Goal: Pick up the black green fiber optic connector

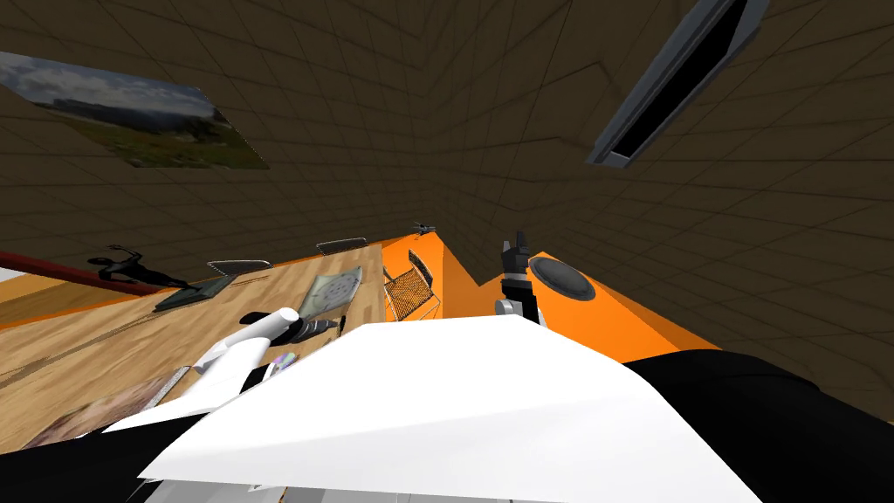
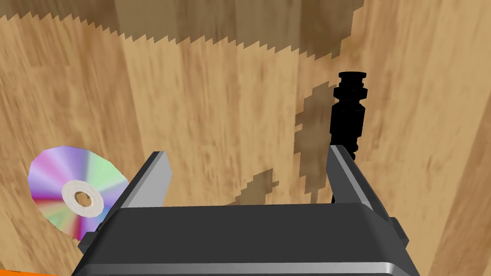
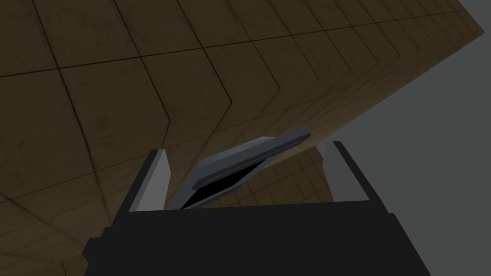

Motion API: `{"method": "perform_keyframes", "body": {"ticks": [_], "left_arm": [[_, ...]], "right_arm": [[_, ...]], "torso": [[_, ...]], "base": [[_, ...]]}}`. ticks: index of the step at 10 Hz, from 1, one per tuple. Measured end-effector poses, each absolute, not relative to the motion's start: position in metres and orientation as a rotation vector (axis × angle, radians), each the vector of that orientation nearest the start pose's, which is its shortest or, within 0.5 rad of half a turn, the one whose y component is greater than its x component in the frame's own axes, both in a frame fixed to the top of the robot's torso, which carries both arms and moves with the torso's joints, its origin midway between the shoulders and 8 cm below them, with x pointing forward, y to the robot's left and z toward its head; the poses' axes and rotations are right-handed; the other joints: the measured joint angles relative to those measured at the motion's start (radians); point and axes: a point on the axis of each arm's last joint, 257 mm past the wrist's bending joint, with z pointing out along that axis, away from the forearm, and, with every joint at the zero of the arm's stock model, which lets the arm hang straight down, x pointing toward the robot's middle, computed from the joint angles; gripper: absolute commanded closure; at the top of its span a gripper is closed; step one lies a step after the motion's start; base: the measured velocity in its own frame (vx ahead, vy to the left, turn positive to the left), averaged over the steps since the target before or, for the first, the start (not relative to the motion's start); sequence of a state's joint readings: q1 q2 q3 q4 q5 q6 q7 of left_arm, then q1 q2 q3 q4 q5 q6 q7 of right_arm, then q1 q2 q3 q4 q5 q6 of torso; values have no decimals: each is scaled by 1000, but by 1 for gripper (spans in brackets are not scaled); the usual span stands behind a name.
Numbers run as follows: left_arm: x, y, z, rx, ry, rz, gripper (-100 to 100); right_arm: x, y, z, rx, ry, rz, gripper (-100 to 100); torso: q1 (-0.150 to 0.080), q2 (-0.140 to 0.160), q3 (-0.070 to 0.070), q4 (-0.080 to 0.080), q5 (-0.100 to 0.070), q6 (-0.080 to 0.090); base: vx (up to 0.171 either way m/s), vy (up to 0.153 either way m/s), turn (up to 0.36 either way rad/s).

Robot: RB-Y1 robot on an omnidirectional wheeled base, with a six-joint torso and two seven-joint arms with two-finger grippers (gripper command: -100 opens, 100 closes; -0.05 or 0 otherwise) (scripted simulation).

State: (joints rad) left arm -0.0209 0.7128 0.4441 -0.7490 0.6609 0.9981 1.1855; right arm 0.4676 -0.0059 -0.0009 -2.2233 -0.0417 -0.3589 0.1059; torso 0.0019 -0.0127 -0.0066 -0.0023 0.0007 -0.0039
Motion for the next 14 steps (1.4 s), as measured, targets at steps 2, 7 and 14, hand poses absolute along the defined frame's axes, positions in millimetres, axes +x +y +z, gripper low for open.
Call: {"method": "perform_keyframes", "body": {"ticks": [2,7,14], "left_arm": [[210,635,-484,-2944,-595,-255,-100],[216,624,-489,-2997,-408,-266,-100],[220,618,-492,-3024,-216,-269,-100]], "right_arm": [[378,-286,-19,770,740,1204,0],[378,-286,-19,770,740,1203,0],[378,-286,-19,769,740,1204,0]], "torso": [[0,0,-1,-1,0,2],[0,-3,-2,-1,0,1],[3,8,4,1,1,2]], "base": [[140,12,209],[148,-8,255],[19,-34,100]]}}
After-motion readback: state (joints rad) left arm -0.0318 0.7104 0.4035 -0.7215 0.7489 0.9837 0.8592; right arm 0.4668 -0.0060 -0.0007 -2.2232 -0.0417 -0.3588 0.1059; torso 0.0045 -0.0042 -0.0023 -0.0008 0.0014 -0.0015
